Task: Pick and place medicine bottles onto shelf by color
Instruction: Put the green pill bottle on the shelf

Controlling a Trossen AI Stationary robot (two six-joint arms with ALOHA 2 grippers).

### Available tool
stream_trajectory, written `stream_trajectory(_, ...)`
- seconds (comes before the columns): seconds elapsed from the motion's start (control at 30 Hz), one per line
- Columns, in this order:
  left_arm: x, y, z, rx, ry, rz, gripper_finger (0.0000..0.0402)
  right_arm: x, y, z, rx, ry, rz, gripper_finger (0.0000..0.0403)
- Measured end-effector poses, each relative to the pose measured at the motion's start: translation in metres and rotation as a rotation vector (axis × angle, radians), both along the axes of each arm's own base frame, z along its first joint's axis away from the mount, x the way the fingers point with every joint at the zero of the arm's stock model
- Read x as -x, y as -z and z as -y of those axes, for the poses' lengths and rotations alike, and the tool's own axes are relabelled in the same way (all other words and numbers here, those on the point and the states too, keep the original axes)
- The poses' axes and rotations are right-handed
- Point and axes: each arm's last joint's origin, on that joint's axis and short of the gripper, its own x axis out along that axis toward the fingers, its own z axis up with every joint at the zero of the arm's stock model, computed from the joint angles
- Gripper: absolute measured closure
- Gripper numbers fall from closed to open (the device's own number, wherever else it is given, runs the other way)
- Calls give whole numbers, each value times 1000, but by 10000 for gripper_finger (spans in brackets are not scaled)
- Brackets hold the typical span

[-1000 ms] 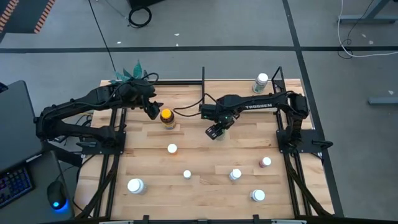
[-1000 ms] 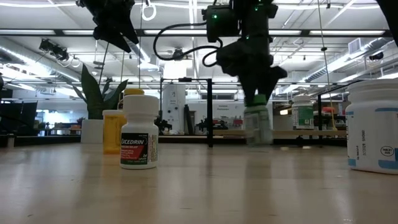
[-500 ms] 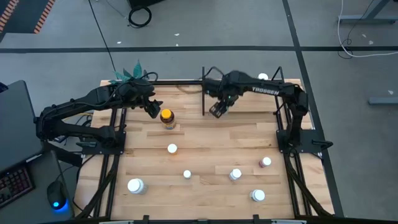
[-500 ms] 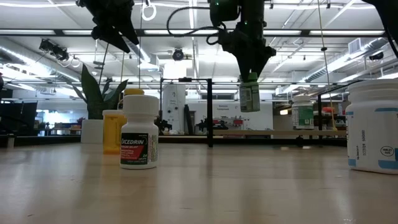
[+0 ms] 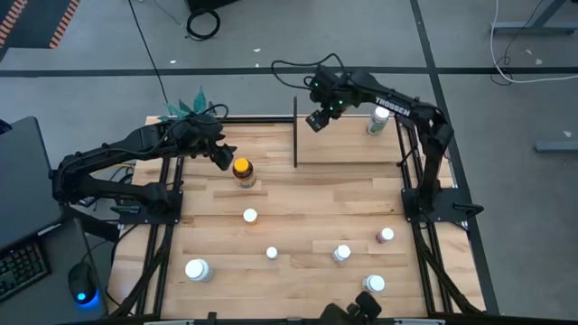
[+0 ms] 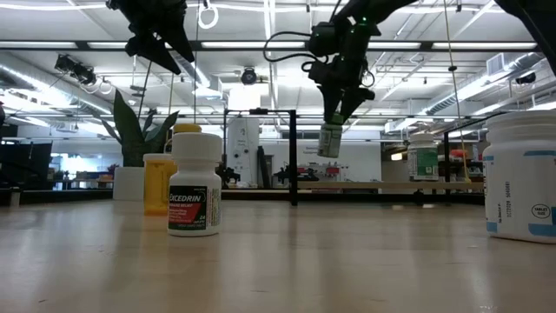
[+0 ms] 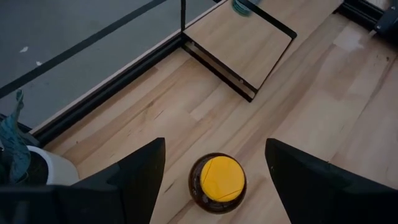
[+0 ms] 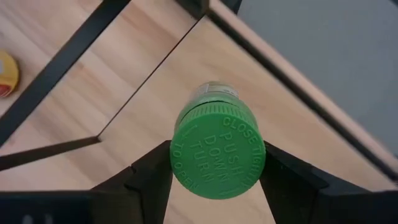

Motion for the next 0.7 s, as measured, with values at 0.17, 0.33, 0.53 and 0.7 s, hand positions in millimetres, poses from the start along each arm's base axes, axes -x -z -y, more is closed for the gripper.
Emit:
stream_trajectory(0.17, 0, 0, 0, 5, -5, 5, 120, -1, -2, 6, 37, -22, 28, 186)
stream_trajectory(0.33, 0, 0, 0, 20, -23, 18, 120, -3, -3, 7, 46, -26, 52, 185)
stream_trajectory(0.53, 0, 0, 0, 30, -34, 26, 120, 1, -3, 13, 38, -15, 65, 185)
stream_trajectory(0.7, 0, 0, 0, 34, -38, 29, 120, -1, 15, 24, 9, -13, 12, 184)
